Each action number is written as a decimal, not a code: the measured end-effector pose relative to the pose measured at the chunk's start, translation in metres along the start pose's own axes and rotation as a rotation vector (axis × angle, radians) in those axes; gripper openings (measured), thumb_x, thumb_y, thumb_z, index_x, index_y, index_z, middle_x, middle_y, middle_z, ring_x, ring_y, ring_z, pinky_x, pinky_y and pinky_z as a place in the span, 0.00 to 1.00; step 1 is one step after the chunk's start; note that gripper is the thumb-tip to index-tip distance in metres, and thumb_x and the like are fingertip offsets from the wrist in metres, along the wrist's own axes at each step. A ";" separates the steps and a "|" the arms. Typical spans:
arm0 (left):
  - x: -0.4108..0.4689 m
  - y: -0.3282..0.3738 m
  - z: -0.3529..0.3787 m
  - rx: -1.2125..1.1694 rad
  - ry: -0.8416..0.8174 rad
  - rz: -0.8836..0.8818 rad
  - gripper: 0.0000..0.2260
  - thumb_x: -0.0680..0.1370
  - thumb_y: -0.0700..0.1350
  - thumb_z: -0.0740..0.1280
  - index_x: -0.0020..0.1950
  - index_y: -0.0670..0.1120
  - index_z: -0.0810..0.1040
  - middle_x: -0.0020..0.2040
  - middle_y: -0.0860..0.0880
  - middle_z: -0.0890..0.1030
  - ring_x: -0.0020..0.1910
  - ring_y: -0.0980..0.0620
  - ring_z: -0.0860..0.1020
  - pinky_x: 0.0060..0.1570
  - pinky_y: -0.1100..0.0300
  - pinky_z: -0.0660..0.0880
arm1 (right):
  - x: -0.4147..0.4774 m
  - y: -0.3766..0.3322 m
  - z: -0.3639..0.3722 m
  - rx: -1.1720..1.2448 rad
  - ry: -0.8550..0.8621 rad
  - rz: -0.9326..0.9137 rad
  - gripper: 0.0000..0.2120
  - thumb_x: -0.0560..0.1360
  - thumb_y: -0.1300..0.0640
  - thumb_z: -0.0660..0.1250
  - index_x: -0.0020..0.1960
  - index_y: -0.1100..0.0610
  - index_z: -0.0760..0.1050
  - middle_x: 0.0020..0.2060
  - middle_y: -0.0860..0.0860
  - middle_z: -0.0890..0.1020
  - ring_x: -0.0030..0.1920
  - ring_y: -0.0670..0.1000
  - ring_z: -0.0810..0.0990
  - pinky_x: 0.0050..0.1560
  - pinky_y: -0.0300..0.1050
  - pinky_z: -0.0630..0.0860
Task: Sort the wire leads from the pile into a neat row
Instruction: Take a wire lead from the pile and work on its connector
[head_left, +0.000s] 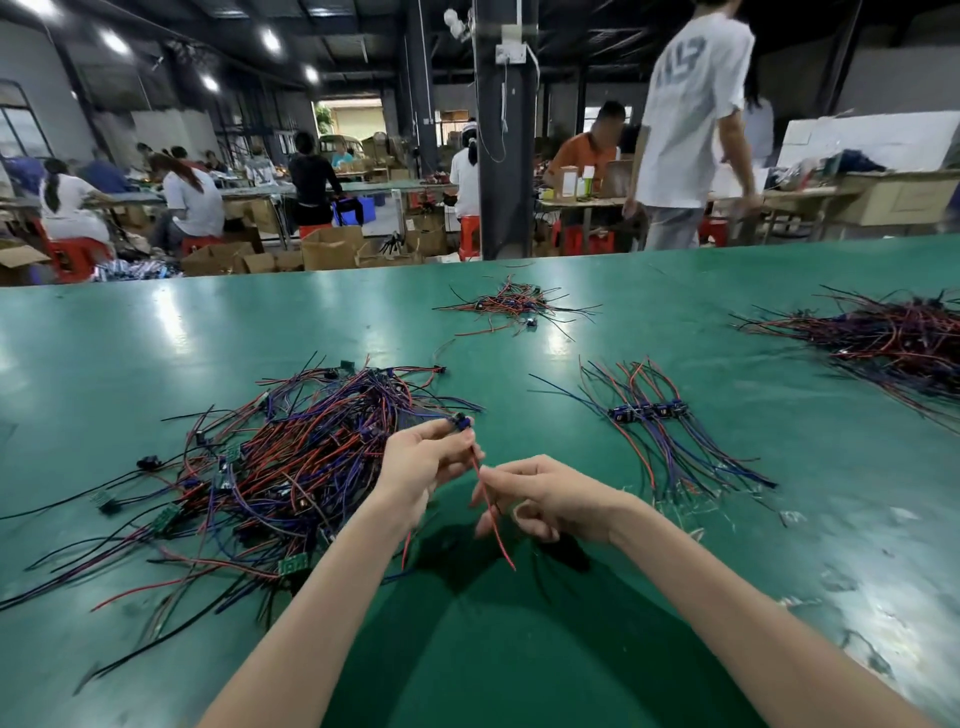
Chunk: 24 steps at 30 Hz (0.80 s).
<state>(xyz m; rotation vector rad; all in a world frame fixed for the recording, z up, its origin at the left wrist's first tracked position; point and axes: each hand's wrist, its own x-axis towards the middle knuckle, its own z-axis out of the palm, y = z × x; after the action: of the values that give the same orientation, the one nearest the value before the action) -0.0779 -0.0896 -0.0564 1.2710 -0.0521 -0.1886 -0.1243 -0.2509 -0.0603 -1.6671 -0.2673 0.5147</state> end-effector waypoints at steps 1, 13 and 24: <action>-0.001 -0.003 0.004 0.010 -0.024 -0.012 0.04 0.74 0.31 0.67 0.45 0.39 0.79 0.30 0.47 0.80 0.27 0.55 0.79 0.30 0.66 0.76 | 0.002 0.002 0.000 0.027 0.063 -0.021 0.14 0.77 0.46 0.63 0.46 0.55 0.80 0.39 0.55 0.84 0.19 0.43 0.65 0.17 0.33 0.60; -0.003 -0.015 0.012 0.060 -0.054 0.022 0.06 0.74 0.30 0.67 0.44 0.40 0.80 0.32 0.46 0.79 0.30 0.51 0.76 0.39 0.58 0.76 | 0.005 0.001 -0.005 0.105 0.229 0.026 0.09 0.75 0.59 0.68 0.38 0.59 0.80 0.27 0.52 0.81 0.19 0.42 0.67 0.19 0.32 0.59; 0.011 -0.003 -0.014 -0.011 0.130 0.093 0.06 0.73 0.29 0.67 0.41 0.38 0.78 0.37 0.46 0.77 0.36 0.51 0.77 0.35 0.67 0.77 | -0.006 -0.005 -0.004 -0.125 -0.110 0.111 0.08 0.74 0.55 0.70 0.37 0.54 0.82 0.29 0.50 0.81 0.20 0.41 0.68 0.20 0.31 0.61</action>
<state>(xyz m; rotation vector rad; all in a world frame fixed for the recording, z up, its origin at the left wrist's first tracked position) -0.0650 -0.0790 -0.0638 1.2642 0.0014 -0.0262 -0.1266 -0.2564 -0.0536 -1.7849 -0.2935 0.6858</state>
